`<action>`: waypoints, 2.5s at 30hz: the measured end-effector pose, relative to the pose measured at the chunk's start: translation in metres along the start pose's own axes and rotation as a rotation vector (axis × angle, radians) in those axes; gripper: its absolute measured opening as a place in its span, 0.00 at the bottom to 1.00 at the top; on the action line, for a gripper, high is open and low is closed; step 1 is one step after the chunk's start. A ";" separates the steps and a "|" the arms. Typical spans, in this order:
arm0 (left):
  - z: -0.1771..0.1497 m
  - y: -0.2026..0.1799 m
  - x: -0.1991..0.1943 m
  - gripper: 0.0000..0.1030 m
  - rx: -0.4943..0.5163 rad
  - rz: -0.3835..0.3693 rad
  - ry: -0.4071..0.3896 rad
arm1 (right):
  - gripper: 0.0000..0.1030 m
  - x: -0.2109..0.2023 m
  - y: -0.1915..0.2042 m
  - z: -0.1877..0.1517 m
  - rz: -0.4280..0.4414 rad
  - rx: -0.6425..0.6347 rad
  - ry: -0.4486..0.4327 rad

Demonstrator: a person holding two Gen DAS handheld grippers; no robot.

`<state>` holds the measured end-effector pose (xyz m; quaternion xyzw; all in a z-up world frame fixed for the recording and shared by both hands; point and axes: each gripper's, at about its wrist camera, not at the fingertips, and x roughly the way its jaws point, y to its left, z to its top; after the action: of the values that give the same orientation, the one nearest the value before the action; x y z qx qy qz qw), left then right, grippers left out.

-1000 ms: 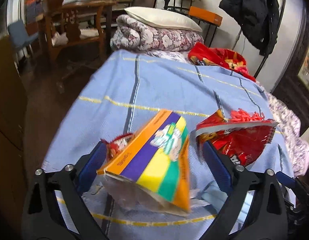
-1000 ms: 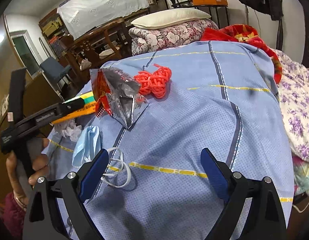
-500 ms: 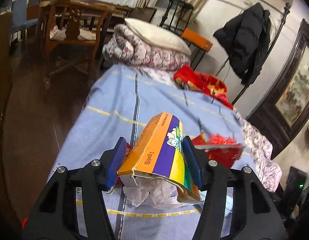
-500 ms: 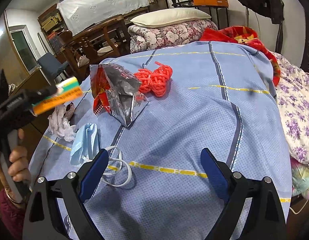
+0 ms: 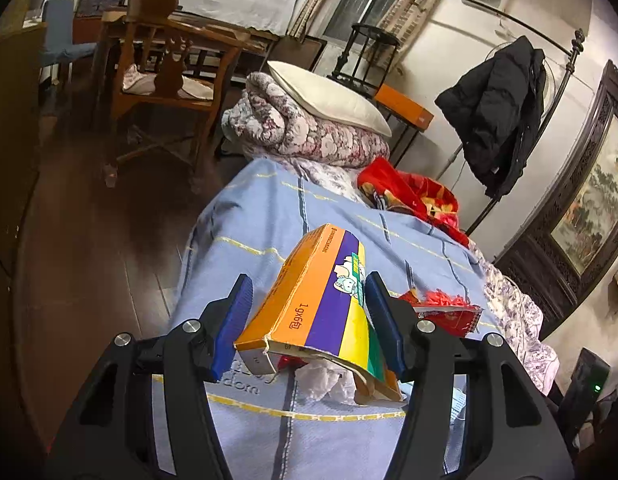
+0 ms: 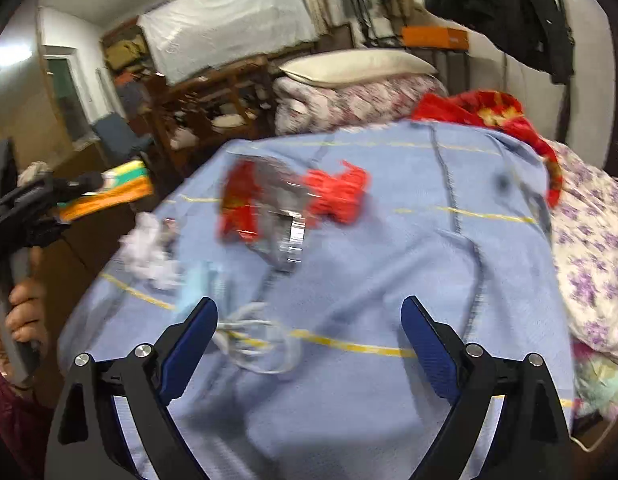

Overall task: Collect trash
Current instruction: 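Grasp the blue face mask with the right tool while the left tool holds the box, then carry the box and mask to the red wastebasket and open both tools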

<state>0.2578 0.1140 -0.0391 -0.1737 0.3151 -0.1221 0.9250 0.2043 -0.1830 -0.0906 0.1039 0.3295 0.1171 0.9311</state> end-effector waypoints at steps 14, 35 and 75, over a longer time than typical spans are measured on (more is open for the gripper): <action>-0.013 0.023 -0.007 0.56 -0.033 0.009 0.020 | 0.89 0.029 0.056 0.017 -0.023 -0.077 -0.002; -0.018 0.006 -0.029 0.56 0.009 -0.013 0.003 | 0.89 0.033 0.067 0.022 -0.053 -0.131 -0.023; -0.123 0.102 -0.274 0.56 -0.119 0.310 -0.016 | 0.17 -0.111 0.230 -0.030 0.479 -0.286 -0.029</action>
<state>-0.0190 0.2685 -0.0231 -0.1782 0.3376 0.0421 0.9233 0.0670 0.0073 0.0136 0.0479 0.2625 0.3775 0.8867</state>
